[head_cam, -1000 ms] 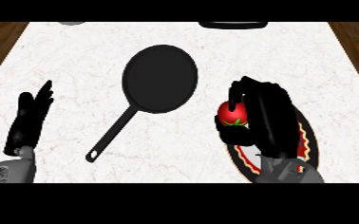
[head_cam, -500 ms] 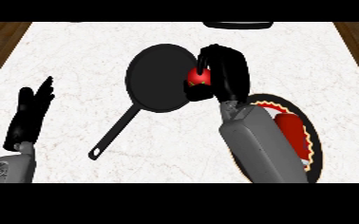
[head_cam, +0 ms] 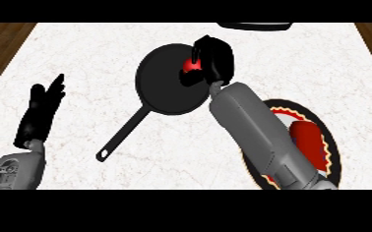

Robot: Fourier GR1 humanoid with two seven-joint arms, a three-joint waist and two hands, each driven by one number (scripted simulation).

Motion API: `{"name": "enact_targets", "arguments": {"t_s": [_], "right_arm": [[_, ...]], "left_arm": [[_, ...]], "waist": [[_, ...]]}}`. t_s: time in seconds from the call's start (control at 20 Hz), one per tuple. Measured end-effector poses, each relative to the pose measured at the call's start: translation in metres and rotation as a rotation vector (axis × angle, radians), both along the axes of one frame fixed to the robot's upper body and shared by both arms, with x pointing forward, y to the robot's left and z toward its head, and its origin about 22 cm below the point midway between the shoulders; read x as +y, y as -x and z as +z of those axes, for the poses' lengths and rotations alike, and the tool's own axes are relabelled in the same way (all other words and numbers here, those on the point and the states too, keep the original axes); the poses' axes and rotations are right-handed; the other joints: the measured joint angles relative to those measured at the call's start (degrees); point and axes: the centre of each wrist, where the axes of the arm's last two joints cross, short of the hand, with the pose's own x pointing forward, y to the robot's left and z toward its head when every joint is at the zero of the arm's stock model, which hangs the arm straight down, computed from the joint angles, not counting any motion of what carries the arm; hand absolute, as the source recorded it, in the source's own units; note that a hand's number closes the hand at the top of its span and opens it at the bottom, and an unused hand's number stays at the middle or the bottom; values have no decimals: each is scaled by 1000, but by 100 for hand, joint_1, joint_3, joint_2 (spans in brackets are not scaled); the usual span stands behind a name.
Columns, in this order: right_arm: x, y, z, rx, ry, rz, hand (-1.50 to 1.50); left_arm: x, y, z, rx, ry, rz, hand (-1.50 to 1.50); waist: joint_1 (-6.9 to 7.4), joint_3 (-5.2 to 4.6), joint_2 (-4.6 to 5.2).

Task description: Pick the tomato from the plate and place it in the pan

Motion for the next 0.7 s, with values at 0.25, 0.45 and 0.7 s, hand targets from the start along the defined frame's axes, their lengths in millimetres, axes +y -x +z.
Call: {"name": "enact_targets", "arguments": {"t_s": [0.25,0.45,0.7], "right_arm": [[-5,-12,-20,41,-25,-1,150],[-11,-16,-28,68,-122,-9,-150],[-17,-19,-36,111,-201,-7,-150]], "left_arm": [[-8,-11,8,-16,1,-30,0],[-15,-15,10,-26,-6,-51,0],[-24,-20,11,-29,-4,-82,0]], "waist": [[184,4,65],[331,9,108],[494,13,166]]}}
